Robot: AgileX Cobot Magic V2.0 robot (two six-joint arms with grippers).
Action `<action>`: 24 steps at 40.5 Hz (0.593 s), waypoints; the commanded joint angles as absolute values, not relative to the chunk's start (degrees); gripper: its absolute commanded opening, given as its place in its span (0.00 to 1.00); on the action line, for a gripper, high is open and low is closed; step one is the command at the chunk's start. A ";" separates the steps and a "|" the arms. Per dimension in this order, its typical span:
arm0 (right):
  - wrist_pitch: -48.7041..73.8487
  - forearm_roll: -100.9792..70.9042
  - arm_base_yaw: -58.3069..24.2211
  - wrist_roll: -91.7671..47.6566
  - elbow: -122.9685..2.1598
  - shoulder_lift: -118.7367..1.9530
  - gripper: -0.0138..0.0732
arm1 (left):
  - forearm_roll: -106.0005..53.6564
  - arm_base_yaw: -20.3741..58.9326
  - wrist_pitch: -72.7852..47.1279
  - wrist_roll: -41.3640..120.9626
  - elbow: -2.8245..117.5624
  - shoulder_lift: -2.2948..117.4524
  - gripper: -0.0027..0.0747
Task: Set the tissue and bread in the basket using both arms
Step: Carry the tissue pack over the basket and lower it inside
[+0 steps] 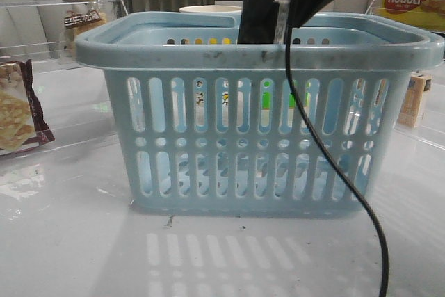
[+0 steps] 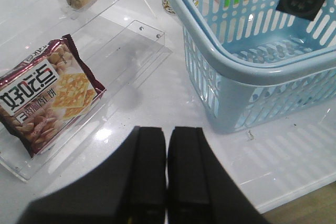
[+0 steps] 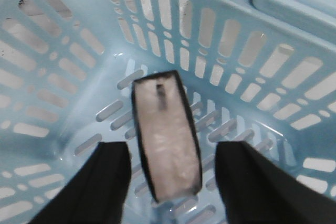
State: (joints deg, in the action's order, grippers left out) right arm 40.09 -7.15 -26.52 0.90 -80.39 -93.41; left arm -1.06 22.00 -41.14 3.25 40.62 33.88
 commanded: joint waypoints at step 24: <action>33.58 -1.18 -30.44 -7.51 -65.36 -65.08 0.73 | -1.50 22.36 -36.94 3.23 42.36 34.29 0.20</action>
State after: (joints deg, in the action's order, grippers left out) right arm 36.40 -2.85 -30.55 -6.80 -66.29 -70.55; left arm -1.06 22.00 -41.14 3.25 40.62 33.88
